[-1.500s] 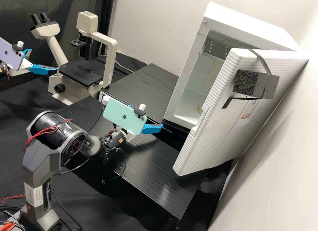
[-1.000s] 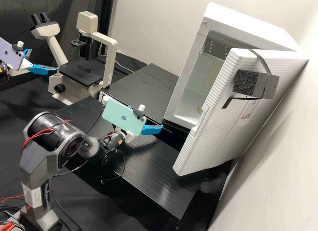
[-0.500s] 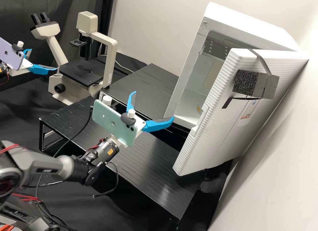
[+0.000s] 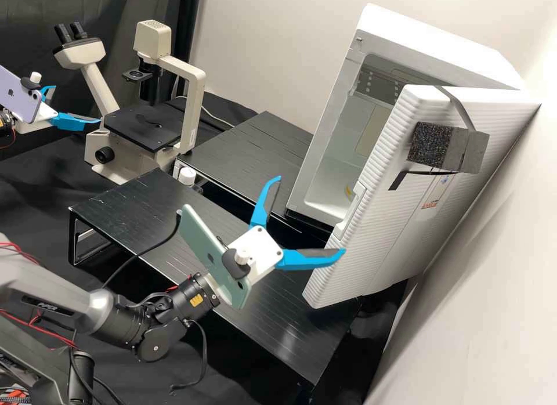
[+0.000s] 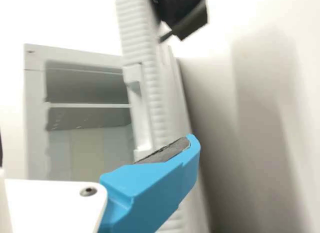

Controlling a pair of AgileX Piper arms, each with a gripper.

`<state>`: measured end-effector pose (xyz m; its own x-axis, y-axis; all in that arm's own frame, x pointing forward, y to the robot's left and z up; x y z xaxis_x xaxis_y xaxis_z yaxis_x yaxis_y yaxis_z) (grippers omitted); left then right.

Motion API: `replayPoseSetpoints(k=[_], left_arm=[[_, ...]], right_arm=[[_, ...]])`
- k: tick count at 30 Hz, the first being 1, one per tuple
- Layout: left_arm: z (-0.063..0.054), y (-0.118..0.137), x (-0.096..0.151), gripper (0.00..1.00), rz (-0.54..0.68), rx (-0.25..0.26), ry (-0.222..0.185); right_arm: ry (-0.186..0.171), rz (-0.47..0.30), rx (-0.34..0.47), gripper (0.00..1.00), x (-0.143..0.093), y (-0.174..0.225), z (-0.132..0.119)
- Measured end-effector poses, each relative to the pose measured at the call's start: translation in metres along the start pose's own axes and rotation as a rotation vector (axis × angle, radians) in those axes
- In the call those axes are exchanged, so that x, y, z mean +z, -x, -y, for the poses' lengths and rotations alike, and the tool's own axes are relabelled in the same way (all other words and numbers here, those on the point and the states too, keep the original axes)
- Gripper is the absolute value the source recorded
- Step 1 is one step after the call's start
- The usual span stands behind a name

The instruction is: Close the incubator door.

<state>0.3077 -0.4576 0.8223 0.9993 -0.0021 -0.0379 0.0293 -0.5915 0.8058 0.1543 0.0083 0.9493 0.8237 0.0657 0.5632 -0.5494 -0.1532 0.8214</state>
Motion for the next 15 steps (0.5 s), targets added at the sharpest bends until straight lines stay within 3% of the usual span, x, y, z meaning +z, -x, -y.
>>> replayPoseSetpoints(k=[3,11,15], left_arm=[[0.0,0.0,0.0,1.0,0.0,0.0,0.0],[0.0,0.0,0.0,1.0,0.0,0.0,0.0],[0.0,0.0,0.0,1.0,0.0,0.0,0.0]], right_arm=[[-0.005,0.051,-0.015,1.0,0.013,-0.009,0.005],[0.047,0.169,-0.029,1.0,0.04,-0.033,0.016],[0.041,0.178,-0.038,1.0,0.042,-0.035,0.019]])
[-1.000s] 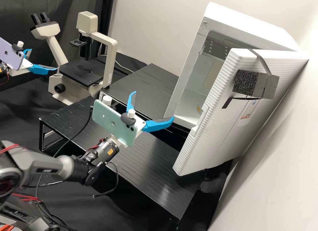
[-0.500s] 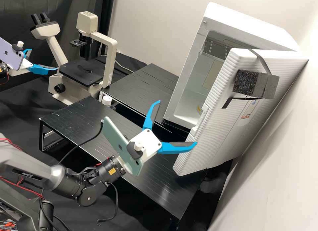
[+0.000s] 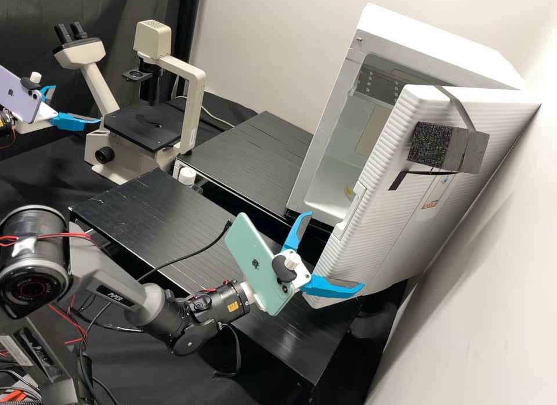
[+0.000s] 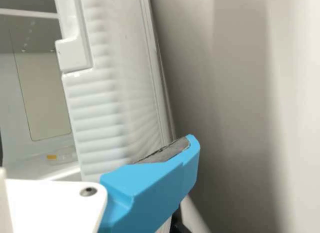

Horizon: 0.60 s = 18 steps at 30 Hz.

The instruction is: Close the incubator door.

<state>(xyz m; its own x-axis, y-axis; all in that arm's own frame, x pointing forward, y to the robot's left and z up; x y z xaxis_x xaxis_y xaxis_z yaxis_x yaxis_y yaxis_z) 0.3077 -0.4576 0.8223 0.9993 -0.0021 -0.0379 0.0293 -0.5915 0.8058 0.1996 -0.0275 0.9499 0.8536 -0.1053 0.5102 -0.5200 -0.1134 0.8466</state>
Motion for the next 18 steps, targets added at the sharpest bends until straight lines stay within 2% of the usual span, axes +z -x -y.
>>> replayPoseSetpoints(k=[3,10,13,18], left_arm=[[0.0,0.0,0.0,1.0,0.0,0.0,0.0],[0.0,0.0,0.0,1.0,0.0,0.0,0.0],[0.0,0.0,0.0,1.0,0.0,0.0,0.0],[0.0,0.0,0.0,1.0,0.0,0.0,0.0]], right_arm=[[-0.006,-0.012,-0.019,1.0,-0.003,-0.001,0.005],[-0.07,-0.024,-0.06,1.0,-0.017,-0.007,0.025],[-0.073,-0.053,-0.12,1.0,-0.028,-0.009,0.04],[-0.051,-0.14,-0.224,1.0,-0.051,-0.012,0.063]])
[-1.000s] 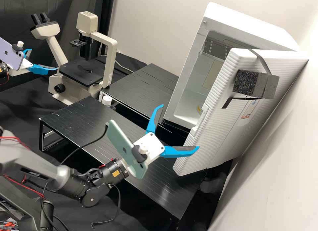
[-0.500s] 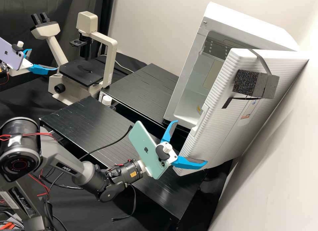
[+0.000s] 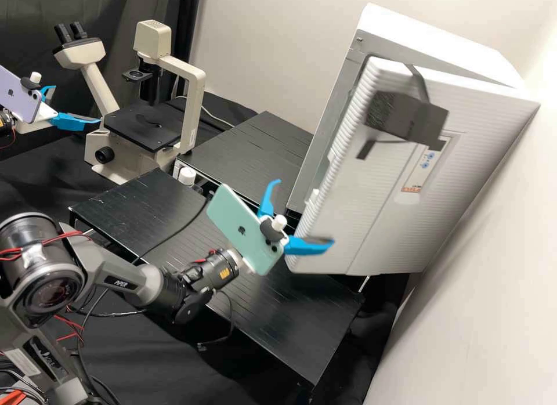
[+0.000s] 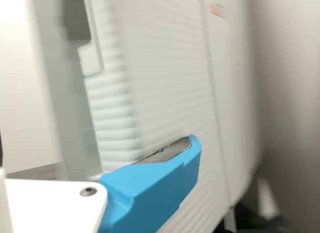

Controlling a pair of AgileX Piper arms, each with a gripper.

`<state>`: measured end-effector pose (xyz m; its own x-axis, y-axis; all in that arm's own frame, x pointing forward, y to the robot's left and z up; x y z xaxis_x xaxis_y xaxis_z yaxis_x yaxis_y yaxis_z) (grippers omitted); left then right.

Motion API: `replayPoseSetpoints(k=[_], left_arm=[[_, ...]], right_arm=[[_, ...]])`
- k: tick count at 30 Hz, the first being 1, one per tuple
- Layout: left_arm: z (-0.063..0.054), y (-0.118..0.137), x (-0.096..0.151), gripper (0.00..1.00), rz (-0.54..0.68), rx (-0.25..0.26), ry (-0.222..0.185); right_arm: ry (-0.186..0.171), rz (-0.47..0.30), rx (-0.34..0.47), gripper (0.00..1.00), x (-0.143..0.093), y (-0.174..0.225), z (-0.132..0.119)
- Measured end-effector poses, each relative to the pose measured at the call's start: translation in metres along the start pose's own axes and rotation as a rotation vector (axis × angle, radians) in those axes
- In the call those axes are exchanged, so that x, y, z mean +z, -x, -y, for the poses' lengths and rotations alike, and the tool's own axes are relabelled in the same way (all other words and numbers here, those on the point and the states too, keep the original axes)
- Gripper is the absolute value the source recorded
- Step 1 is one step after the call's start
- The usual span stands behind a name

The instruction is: Close the incubator door.

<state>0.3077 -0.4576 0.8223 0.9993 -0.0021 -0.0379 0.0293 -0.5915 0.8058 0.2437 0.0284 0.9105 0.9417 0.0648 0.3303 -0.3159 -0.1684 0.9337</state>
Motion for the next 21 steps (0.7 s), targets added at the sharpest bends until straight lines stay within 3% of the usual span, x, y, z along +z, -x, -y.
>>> replayPoseSetpoints(k=[6,12,18,21], left_arm=[[0.0,0.0,0.0,1.0,0.0,0.0,0.0],[0.0,0.0,0.0,1.0,0.0,0.0,0.0],[0.0,0.0,0.0,1.0,0.0,0.0,0.0],[0.0,0.0,0.0,1.0,0.0,0.0,0.0]], right_arm=[[0.024,-0.058,-0.084,1.0,-0.015,-0.003,0.02],[0.018,-0.066,-0.125,1.0,-0.021,-0.003,0.035],[-0.002,-0.108,-0.107,1.0,-0.018,0.0,0.048],[-0.033,-0.116,-0.112,1.0,-0.016,0.003,0.05]])
